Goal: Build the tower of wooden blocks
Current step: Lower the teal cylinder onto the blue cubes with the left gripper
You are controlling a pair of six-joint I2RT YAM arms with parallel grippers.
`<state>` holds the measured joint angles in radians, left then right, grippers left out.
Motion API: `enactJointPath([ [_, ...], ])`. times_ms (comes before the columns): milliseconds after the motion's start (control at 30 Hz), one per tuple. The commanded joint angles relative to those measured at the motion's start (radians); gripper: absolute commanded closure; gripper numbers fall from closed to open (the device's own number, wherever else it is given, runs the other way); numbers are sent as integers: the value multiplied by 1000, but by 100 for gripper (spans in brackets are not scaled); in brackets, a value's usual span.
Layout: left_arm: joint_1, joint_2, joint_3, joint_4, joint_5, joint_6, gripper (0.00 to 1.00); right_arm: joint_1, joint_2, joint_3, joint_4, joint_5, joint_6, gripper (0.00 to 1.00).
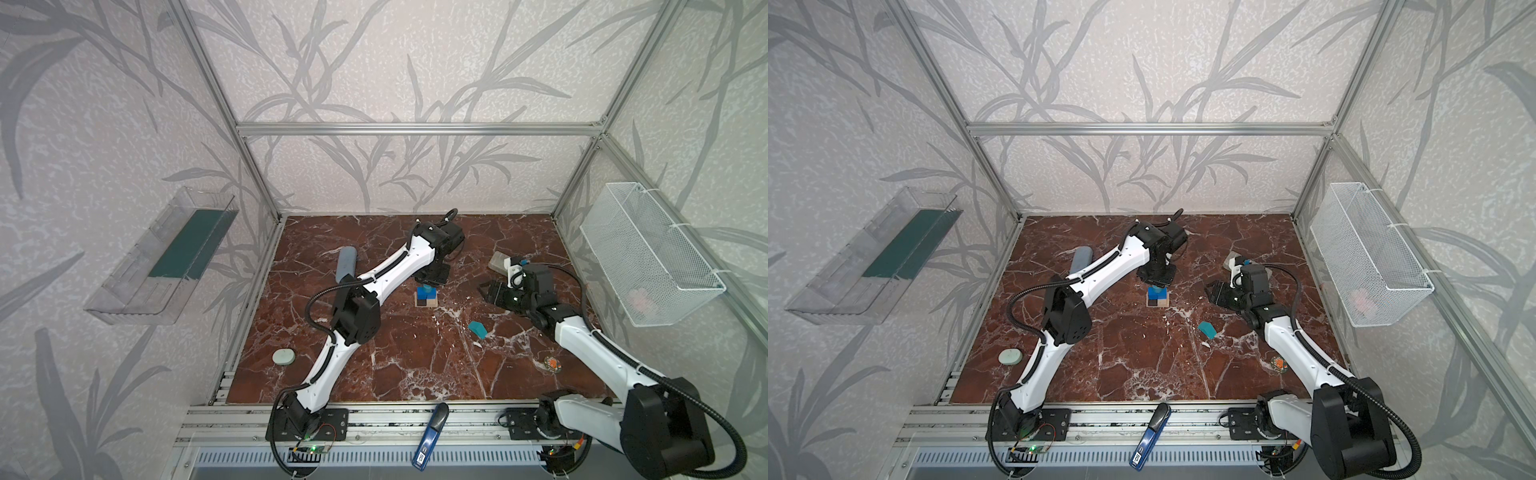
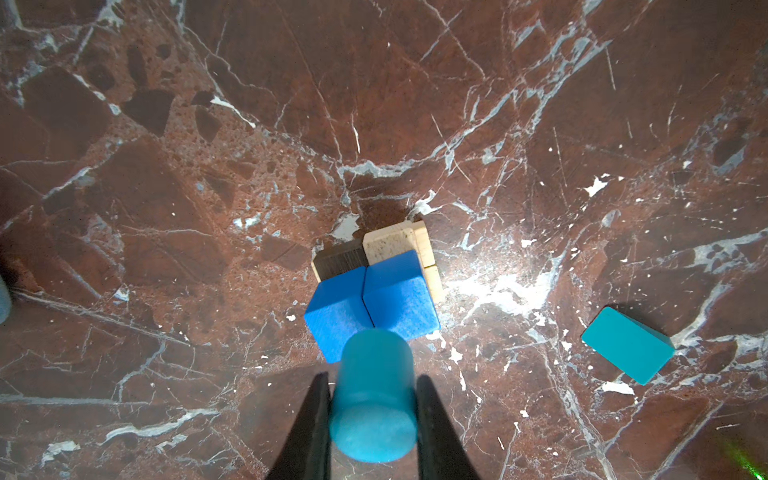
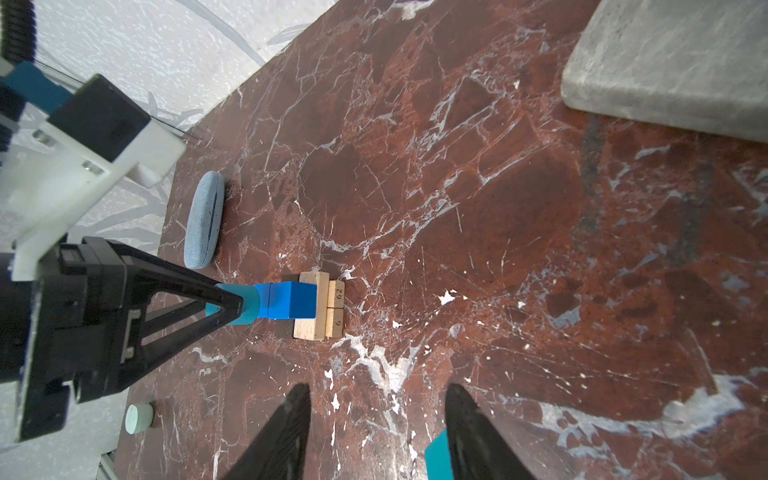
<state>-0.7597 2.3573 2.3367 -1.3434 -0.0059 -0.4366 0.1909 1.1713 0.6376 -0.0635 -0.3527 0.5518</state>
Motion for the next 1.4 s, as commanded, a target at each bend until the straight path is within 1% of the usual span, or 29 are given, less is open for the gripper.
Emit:
enactJointPath([
  [0, -7, 19, 27, -54, -9, 6, 84, -8, -13, -15, 11, -11, -10, 47],
  [433, -7, 47, 63, -69, -41, -2, 84, -18, -5, -22, 18, -22, -9, 47],
  [1367, -6, 56, 64, -65, -51, -7, 82, -22, 1, -27, 29, -28, -1, 47],
])
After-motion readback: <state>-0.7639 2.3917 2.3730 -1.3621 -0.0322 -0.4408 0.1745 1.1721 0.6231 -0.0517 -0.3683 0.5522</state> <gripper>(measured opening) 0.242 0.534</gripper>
